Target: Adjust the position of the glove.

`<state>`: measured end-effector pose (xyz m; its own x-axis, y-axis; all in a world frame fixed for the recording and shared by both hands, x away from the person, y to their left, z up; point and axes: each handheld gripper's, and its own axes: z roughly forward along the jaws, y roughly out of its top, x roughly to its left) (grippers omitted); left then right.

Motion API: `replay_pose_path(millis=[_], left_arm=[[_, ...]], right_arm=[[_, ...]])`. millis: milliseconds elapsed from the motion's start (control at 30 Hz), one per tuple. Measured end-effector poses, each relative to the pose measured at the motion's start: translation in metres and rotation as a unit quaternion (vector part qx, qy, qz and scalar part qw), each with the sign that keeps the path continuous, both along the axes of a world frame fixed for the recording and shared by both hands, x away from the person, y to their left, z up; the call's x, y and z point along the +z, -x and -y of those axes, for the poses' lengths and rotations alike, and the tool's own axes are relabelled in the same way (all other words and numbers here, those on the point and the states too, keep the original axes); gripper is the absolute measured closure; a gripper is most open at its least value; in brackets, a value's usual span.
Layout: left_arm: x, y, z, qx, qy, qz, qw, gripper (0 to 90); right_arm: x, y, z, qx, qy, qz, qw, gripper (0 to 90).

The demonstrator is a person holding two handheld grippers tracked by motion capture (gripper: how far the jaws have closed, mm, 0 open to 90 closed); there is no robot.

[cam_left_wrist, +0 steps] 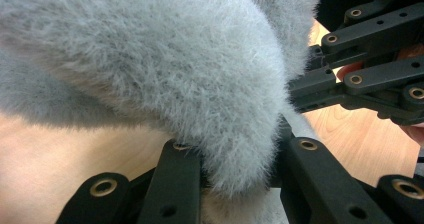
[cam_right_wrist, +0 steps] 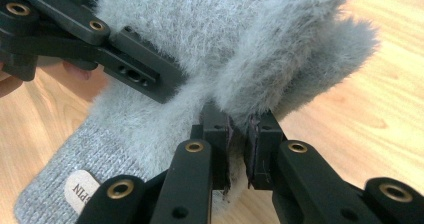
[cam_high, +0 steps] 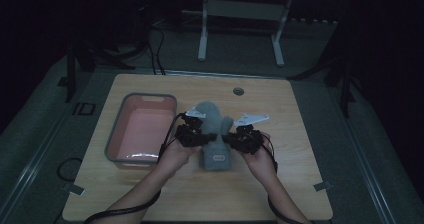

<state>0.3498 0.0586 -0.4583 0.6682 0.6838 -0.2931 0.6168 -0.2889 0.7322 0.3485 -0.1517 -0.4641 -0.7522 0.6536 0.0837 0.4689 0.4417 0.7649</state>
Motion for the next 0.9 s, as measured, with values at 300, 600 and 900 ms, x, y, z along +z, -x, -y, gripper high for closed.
replay_pose_path(millis=[300, 600, 900], left_arm=[[0.032, -0.005, -0.011, -0.001, -0.007, 0.022, 0.9997, 76.6], [0.060, -0.013, -0.043, 0.015, -0.007, 0.033, 0.9993, 76.6], [0.069, -0.013, -0.085, 0.032, -0.018, 0.029, 0.9989, 76.6]], right_arm=[[0.034, -0.003, -0.013, -0.001, -0.004, 0.029, 0.9996, 82.0], [0.059, -0.013, -0.040, 0.006, -0.012, 0.044, 0.9989, 82.0], [0.068, -0.022, -0.083, 0.027, -0.009, 0.042, 0.9987, 82.0]])
